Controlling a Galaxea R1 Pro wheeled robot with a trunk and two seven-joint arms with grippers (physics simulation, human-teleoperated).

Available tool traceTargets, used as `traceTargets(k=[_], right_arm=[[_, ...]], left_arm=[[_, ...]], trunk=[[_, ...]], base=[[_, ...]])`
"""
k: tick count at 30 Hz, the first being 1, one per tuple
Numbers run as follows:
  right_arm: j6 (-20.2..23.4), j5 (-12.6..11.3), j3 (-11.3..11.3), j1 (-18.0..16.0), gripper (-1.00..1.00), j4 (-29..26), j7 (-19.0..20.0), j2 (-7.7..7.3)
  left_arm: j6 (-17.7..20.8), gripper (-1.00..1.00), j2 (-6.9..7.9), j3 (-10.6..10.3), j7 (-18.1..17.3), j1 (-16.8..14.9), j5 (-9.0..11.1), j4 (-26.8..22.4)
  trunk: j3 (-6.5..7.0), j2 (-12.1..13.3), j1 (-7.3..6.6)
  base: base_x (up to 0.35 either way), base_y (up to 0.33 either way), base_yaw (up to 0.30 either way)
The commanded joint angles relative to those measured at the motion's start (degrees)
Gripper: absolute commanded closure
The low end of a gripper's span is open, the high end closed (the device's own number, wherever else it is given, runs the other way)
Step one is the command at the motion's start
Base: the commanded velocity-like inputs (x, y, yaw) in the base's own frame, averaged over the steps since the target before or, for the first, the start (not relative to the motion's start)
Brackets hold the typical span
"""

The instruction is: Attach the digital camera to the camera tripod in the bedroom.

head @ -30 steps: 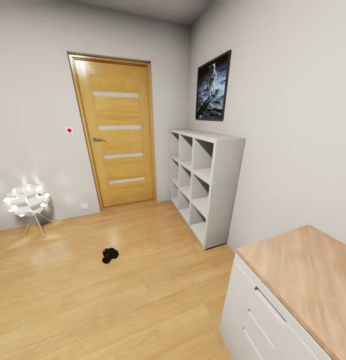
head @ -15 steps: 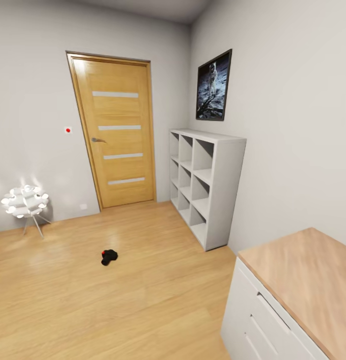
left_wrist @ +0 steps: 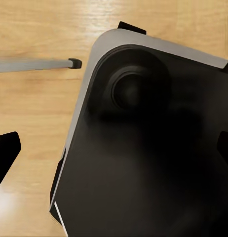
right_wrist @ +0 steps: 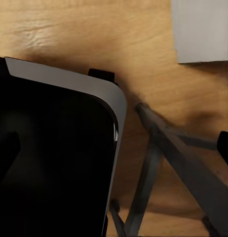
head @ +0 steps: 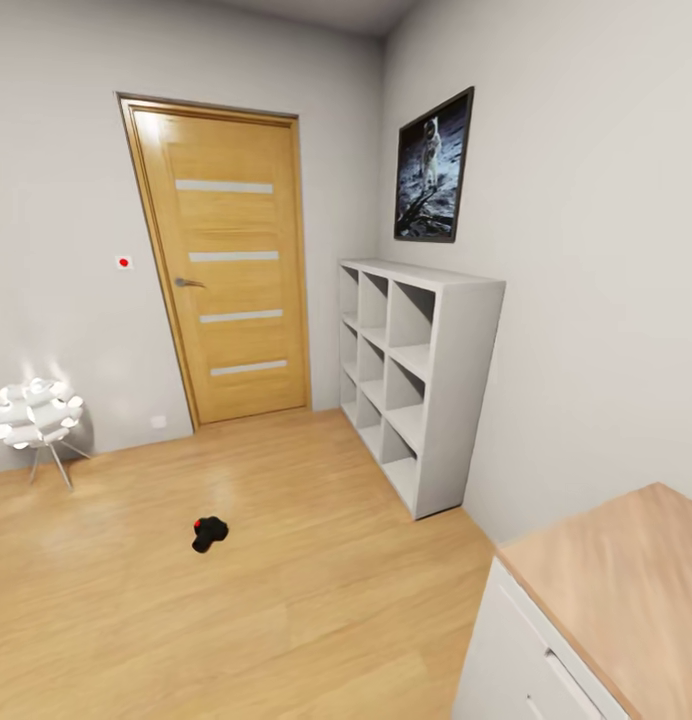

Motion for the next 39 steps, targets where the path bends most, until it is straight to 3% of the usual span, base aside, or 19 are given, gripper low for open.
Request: traceTargets(k=[1,26,39], right_arm=[[-0.1,0.4,-0.1,0.0,-1.0,-0.1,0.2,-0.01],[0.5,0.4,0.0,0.0,-1.0,0.0,0.2,-0.01],[0.6,0.4,0.1,0.0,-1.0,0.1,0.0,-0.01]], left_arm=[[0.1,-1.0,-0.01,0.1,0.1,0.0,0.4,-0.1],[0.2,-1.0,0.07,0.0,0.1,0.0,0.6,0.0],[0.2,-1.0,0.08,0.1,0.1,0.0,0.7,0.0]], trunk=[[-0.04,0.0,0.03],[-0.04,0.0,0.03],[-0.04,0.0,0.03]], base=[[0.321,0.0,0.0],[0.322,0.0,0.003],[0.322,0.0,0.246]])
